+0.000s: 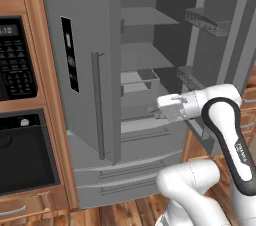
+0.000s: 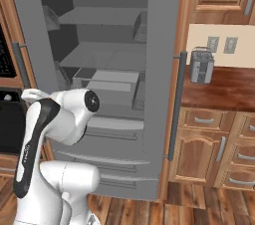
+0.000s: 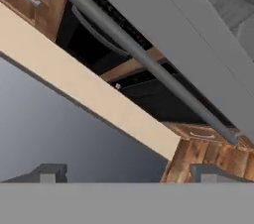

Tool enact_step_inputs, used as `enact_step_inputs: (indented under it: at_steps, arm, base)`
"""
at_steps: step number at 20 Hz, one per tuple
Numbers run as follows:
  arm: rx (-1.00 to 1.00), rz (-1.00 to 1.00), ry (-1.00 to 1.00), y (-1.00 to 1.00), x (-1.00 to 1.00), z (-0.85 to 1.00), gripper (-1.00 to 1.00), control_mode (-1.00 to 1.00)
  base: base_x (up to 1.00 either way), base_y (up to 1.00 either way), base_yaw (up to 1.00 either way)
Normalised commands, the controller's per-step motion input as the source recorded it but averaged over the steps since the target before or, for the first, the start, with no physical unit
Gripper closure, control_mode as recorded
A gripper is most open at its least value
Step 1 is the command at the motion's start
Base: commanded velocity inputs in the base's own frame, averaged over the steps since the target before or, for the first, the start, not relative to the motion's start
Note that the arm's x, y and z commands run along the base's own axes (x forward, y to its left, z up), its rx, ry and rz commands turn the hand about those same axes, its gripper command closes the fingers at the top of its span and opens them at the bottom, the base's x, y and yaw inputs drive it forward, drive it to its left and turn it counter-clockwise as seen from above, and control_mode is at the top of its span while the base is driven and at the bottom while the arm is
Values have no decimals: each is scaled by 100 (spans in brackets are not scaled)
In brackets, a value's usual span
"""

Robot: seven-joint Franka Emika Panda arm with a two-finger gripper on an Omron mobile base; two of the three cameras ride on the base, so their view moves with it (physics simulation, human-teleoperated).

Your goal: Place one of the steaks on the plate and the other in the bowl. Then place the bowl in the fridge.

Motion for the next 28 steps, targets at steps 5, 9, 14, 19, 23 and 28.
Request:
enact_step_inputs:
  at_steps: [5,9,14,19,23,28]
  arm:
    - [21,-16,26,-15,19,50,-100,-100]
    - [8,-20,34,0,28,47,100,-100]
    - [12,-11,37,-22,42,28,100,-100]
    - [17,-1,41,-44,61,2,100,-100]
    - [5,0,34,6,86,0,100,-100]
    - [0,0,35,32,90,-1,100,-100]
  base:
    - [0,0,0]
    - [0,0,0]
    - [0,0,0]
    - [0,0,0]
    - [0,0,0]
    - [0,0,0]
